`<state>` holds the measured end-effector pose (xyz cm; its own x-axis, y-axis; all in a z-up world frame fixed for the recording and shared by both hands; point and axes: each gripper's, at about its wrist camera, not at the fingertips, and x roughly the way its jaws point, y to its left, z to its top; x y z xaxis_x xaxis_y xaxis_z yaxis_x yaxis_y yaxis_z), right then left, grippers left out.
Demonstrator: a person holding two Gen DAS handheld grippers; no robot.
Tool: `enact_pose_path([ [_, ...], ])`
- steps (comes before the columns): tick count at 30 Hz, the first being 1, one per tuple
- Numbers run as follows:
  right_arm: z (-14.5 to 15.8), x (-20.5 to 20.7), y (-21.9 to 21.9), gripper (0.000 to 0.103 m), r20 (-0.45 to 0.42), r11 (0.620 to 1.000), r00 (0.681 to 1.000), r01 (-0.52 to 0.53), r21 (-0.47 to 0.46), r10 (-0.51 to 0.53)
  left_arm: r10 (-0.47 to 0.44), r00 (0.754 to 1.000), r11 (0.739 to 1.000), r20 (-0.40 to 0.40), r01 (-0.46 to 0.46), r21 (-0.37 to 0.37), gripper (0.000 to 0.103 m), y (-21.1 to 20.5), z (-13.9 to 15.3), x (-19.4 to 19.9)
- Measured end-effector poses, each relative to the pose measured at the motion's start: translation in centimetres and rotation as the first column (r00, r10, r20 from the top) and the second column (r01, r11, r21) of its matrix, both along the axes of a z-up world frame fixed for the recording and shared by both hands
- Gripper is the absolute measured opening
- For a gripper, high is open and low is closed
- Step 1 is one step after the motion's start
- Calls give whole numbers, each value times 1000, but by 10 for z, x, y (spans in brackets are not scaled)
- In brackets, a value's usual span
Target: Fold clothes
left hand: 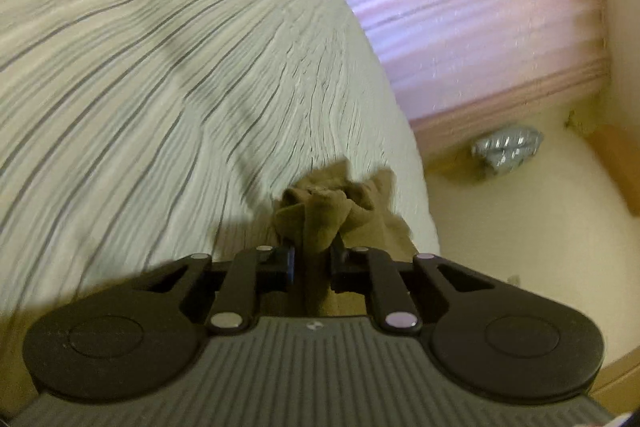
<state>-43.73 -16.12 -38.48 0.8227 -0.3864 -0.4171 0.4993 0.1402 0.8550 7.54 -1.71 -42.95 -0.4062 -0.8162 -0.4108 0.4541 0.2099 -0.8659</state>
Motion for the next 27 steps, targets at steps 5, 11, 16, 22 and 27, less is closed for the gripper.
enact_pose_path([
  [5, 9, -26, 61, 39, -46, 999, 999, 28, -28, -29, -85, 996, 996, 19, 84, 28, 12, -33, -3, 3],
  [11, 38, -54, 38, 76, -128, 990, 992, -38, -135, 21, 4, 998, 1000, -57, -4, -7, 25, -6, -10, 10],
  [16, 26, -30, -29, 77, -76, 987, 990, -129, -92, 122, 46, 994, 999, -95, -47, -6, 33, 0, -18, 3],
  [22, -17, 17, -71, 51, -5, 965, 967, -252, 67, 253, 15, 996, 1000, -86, -16, -8, 11, -27, -24, -3],
  [27, -8, 4, -47, 16, 27, 988, 988, -150, -21, 151, -95, 995, 993, 27, 97, -63, 10, -66, 0, 0],
])
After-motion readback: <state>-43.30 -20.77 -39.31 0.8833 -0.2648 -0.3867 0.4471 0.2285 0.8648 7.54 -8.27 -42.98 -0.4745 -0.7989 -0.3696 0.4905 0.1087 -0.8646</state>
